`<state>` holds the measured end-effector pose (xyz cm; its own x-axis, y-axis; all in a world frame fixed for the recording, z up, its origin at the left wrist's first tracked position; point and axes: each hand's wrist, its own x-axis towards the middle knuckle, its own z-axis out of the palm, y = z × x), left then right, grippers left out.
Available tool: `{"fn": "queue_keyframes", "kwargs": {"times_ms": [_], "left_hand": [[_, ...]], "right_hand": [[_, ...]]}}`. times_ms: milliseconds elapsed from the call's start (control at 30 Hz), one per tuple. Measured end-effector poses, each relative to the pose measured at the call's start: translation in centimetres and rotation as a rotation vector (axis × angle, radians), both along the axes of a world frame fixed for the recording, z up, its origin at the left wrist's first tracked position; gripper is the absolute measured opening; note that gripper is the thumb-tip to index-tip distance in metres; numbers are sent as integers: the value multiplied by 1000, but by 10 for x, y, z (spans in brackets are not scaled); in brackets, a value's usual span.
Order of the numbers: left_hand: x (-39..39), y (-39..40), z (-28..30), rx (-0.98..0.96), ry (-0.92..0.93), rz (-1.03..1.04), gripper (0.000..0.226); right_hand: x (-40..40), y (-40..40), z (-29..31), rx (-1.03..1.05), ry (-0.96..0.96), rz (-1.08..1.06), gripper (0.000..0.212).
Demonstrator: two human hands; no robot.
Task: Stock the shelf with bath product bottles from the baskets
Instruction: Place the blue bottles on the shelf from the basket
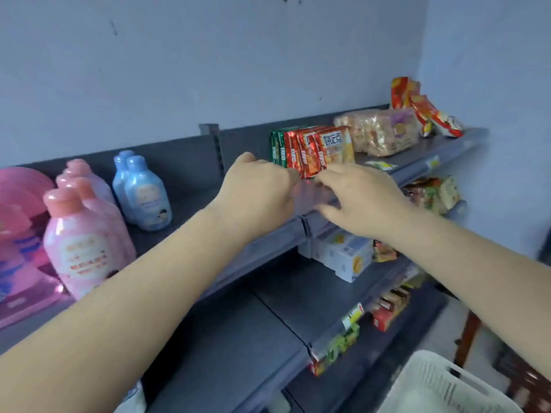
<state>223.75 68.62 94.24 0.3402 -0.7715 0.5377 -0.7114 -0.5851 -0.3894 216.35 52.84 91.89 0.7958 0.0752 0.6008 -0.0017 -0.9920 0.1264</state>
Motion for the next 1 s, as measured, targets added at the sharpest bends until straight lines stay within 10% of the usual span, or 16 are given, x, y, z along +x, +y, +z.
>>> {"fn": "queue_keyframes", "kwargs": {"times_ms": [400,733,1000], "left_hand": [[-131,-193,-208,397,448,-559,9],[-233,-273,-388,739,1132,-475,30],[-277,-318,-519,977,1303,-405,30]], "right_hand": [[-222,-139,-210,375,495,-557,32],[-329,-176,-363,783,816,-804,39],[-374,-197,-503,1015,894,-910,21]]}}
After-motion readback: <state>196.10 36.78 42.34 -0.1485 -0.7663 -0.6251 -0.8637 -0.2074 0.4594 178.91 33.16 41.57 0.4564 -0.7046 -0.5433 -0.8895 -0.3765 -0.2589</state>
